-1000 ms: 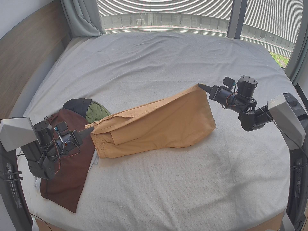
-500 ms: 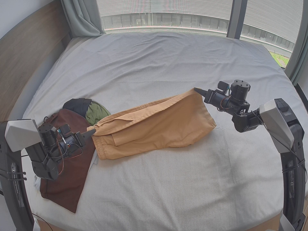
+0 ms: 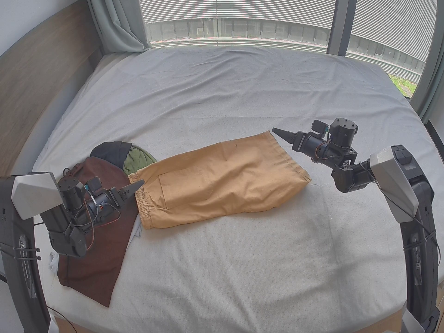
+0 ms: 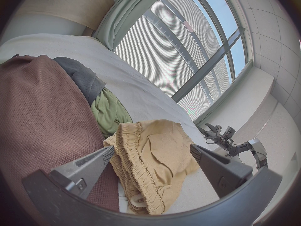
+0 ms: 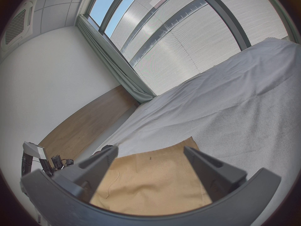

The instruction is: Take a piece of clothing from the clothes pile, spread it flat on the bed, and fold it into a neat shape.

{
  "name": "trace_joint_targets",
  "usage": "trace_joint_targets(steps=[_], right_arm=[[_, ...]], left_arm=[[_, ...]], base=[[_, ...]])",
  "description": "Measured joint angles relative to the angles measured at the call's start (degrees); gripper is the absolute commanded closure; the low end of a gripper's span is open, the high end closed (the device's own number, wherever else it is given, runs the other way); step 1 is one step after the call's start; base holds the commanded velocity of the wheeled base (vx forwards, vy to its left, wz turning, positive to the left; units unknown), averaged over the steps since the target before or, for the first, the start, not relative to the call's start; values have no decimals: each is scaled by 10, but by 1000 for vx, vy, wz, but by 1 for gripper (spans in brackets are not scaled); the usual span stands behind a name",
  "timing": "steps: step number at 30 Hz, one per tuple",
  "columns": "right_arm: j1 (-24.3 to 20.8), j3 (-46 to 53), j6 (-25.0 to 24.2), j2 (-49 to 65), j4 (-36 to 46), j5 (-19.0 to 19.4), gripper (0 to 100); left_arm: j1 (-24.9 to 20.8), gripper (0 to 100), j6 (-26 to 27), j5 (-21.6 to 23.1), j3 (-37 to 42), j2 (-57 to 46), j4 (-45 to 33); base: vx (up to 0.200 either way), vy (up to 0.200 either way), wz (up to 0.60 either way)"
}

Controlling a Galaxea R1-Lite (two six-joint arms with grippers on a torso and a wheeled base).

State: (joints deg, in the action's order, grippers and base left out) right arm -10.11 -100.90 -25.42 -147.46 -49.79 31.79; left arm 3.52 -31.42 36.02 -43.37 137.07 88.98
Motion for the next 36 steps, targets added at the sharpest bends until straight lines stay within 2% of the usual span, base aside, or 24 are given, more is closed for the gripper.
trace_joint_targets(steps=[7, 11, 23, 29, 36], right_arm=[[-7, 34, 0, 16, -6, -3, 0], [-15, 96, 2, 39, -14, -4, 0], [-49, 342, -2, 124, -137, -20, 0], [-55, 432, -41, 154, -189, -25, 0], [-58, 518, -53, 173, -268, -25, 0]], left_arm=[[2, 0, -1, 0, 1, -4, 0], [2, 0, -2, 0, 5, -14, 0], [-4, 0, -15, 4, 30, -64, 0], [-9, 0, -15, 4, 39, -83, 0], [-15, 0, -14, 5, 49, -101, 0]], base=[[0, 0, 0], [0, 0, 0], [0, 0, 0], [0, 0, 0], [0, 0, 0]])
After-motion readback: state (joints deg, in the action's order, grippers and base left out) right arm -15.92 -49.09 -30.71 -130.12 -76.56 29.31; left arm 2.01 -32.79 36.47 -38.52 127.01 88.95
